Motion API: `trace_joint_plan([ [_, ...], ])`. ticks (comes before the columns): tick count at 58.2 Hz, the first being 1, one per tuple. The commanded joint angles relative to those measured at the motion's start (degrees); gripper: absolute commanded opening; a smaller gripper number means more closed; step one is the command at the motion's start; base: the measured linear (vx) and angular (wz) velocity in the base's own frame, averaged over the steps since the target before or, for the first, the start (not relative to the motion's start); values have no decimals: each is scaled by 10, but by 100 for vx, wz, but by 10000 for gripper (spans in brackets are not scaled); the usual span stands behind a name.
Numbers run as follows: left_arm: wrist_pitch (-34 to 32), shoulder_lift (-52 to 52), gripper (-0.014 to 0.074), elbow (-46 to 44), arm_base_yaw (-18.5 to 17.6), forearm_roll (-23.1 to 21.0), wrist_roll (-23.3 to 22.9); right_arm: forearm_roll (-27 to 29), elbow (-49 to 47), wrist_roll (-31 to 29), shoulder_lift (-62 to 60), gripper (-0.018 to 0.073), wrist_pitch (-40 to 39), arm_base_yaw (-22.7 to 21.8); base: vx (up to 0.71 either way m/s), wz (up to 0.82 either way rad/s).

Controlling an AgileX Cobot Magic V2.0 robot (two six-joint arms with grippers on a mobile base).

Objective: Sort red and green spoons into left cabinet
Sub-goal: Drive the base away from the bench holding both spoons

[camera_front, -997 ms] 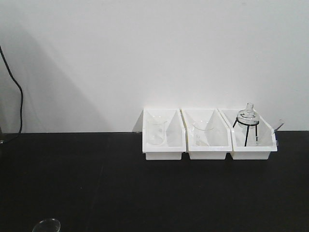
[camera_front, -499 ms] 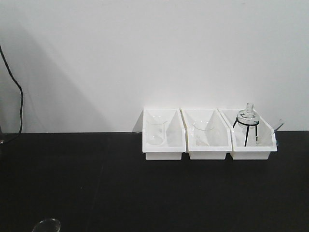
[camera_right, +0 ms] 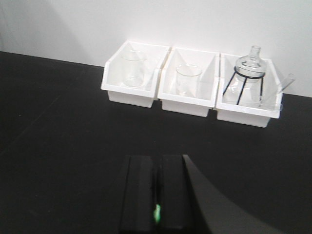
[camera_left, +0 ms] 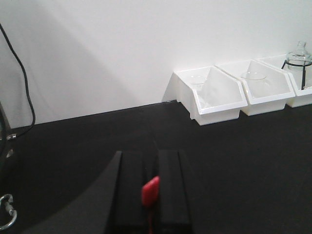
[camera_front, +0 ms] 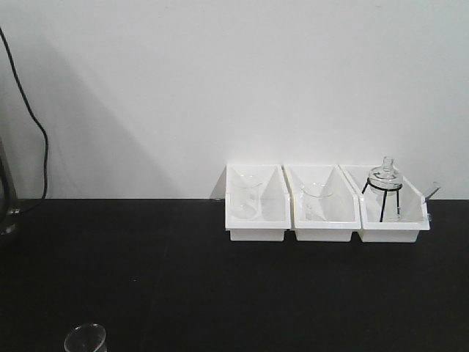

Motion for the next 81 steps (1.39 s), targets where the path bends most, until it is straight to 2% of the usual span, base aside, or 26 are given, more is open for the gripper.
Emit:
trace_joint_plan([
  [1,-40,1,-4,-16,0,-7,-1,1,-17,-4,-1,-3,-43,-1,-5,16],
  [22,-40,1,-4,-16,0,-7,-1,1,-17,-4,-1,-3,-43,-1,-7,30],
  [81,-40,1,-4,-16,0,-7,-1,1,-17,-4,-1,-3,-43,-1,-13,50],
])
